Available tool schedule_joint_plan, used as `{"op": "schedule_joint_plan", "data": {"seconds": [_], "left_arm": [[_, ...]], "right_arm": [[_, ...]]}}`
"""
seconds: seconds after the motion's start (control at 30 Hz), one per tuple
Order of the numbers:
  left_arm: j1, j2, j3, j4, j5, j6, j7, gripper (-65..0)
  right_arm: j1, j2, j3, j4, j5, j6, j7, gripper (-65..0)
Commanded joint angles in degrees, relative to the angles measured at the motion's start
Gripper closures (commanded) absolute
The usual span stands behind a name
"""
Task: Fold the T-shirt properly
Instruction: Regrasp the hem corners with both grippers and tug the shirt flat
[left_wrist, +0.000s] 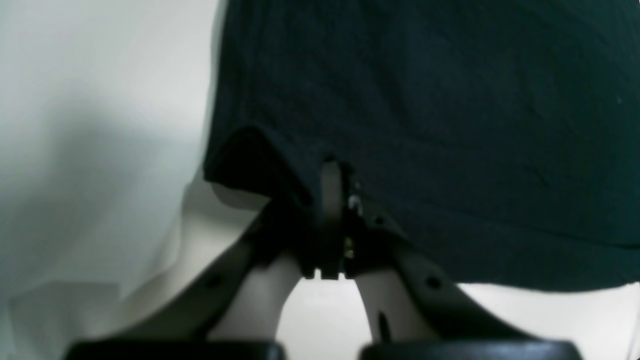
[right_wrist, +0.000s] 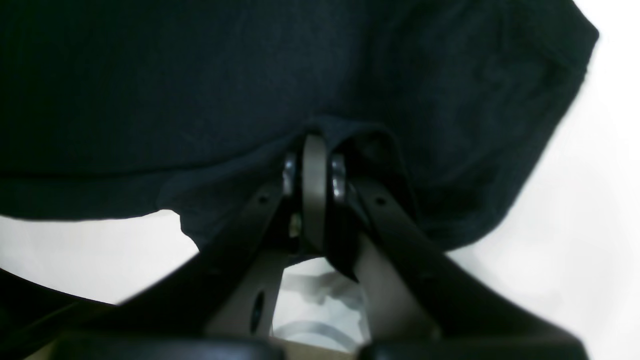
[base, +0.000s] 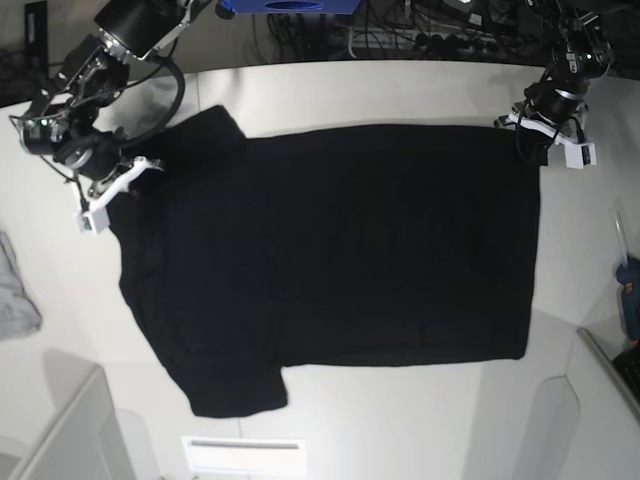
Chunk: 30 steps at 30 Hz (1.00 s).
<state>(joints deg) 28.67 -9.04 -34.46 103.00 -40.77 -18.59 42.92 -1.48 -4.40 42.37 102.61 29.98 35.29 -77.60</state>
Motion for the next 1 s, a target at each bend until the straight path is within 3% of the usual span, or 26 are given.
{"op": "schedule_joint_plan", "data": {"seconds": [0.0,0.13,0.2,0.77,0.97], "left_arm": [[0.21,-0.68,-0.49,0.87,-0.76,-0.18,-1.11,0.0],[-0.93,-0.41,-0.49,0.87,-0.76,0.08,-1.03,0.0],[-1.1,0.03,-0.58,0.87,-0.76,2.02,-1.03,0.0],[-5.15,0.11,-0.49,0.08,-0.76,3.07,-0.94,0.0],[-5.5,0.03,-0.49,-0.01,-0.76,6.59,-0.94,0.0]], "right_arm": [[1.08,0.58,-0.04,0.21,0.92,-0.26,0.72,0.0],[2.49,0.58,-0.04,-1.82,0.92,-2.01,0.81,0.0],[3.28,0.58,-0.04,-1.82,0.92,-2.63,0.81,0.0],[8.55,3.04,-0.04,-4.81,0.92,-2.8,0.64,0.0],[9.96,3.04,-0.04,-8.59,0.92,-2.8,0.81,0.0]]}}
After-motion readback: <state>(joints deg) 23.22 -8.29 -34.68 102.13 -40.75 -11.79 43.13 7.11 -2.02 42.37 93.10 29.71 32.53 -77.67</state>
